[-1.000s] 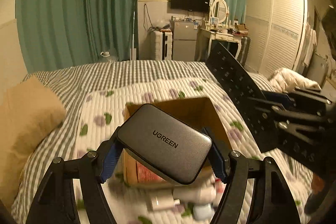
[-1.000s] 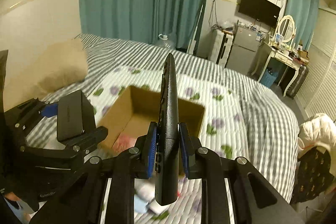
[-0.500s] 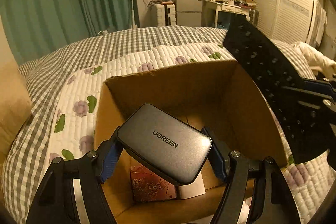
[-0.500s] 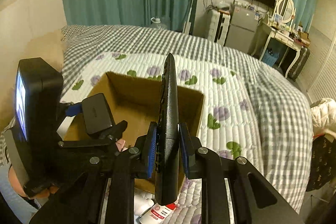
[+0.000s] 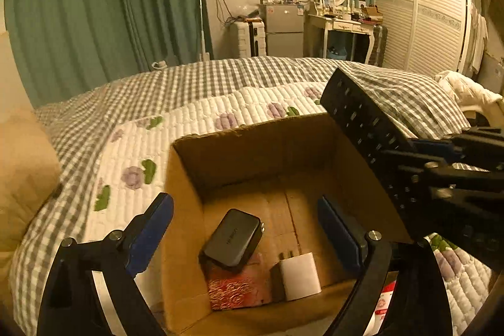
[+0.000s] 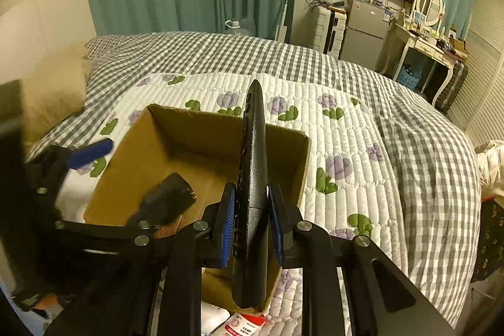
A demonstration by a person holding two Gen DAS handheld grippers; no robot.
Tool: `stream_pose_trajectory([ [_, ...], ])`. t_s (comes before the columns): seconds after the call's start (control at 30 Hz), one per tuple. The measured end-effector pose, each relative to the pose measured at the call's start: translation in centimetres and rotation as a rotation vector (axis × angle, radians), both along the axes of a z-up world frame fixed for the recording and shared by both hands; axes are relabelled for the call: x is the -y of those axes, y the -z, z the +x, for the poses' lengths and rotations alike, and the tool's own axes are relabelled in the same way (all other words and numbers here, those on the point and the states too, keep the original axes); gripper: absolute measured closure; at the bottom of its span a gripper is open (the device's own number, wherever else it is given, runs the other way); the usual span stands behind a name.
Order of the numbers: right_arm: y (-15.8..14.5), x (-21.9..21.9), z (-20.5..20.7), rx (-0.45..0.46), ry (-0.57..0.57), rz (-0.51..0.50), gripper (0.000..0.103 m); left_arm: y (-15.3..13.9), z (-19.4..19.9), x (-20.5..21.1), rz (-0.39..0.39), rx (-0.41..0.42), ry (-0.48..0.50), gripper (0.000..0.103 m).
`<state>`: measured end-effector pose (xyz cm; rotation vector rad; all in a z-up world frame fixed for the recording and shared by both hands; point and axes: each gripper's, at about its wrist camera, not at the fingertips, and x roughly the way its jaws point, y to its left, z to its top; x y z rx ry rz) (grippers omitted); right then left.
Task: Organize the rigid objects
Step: 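Carry the case and remote into the box and open both grippers, then grasp the white charger with the left gripper while the right grasps the white cylindrical device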
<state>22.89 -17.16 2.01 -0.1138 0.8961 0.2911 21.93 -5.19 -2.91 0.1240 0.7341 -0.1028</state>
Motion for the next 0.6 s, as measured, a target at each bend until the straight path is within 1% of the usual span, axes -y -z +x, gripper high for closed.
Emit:
stream_pose_trajectory([
  [0.1,0.5,0.1,0.1,0.015,0.014,0.048,0.083,-0.5,-1.0,-0.5,0.008,0.006,-0.019,0.009],
  [0.13,0.4,0.4,0.0,0.030,0.023,0.076,0.077,-0.8,-1.6,-0.8,0.000,0.008,-0.023,0.009],
  [0.17,0.2,0.6,-0.1,0.034,0.040,0.078,0.059,-1.0,-2.0,-1.0,-0.007,0.010,-0.023,0.009],
  [0.2,0.1,0.7,-0.2,0.037,0.054,0.072,0.051,-1.3,-2.5,-1.3,-0.014,0.013,-0.023,0.009],
  [0.23,-0.4,1.0,-0.7,0.053,0.066,0.065,0.048,-1.8,-3.1,-1.5,-0.021,0.021,-0.023,0.009],
  [0.27,-0.9,1.1,-1.0,0.063,0.065,0.061,0.048,-2.2,-3.7,-1.7,-0.023,0.027,-0.021,0.009],
  [0.37,-2.9,1.4,-2.8,0.089,0.069,0.024,0.048,-3.8,-5.6,-2.4,-0.041,0.055,-0.027,0.002],
  [0.43,-4.0,1.5,-4.0,0.095,0.063,0.012,0.047,-4.7,-6.9,-2.6,-0.047,0.071,-0.025,0.001],
  [0.5,-5.3,1.6,-5.8,0.109,0.060,-0.005,0.040,-5.4,-8.3,-2.9,-0.043,0.085,-0.025,0.001],
  [0.57,-6.2,1.8,-7.8,0.128,0.061,-0.028,0.029,-5.9,-9.8,-3.0,-0.040,0.092,-0.024,0.001],
  [0.6,-6.5,1.9,-8.7,0.132,0.063,-0.037,0.027,-6.1,-10.6,-3.1,-0.041,0.092,-0.027,0.000],
])
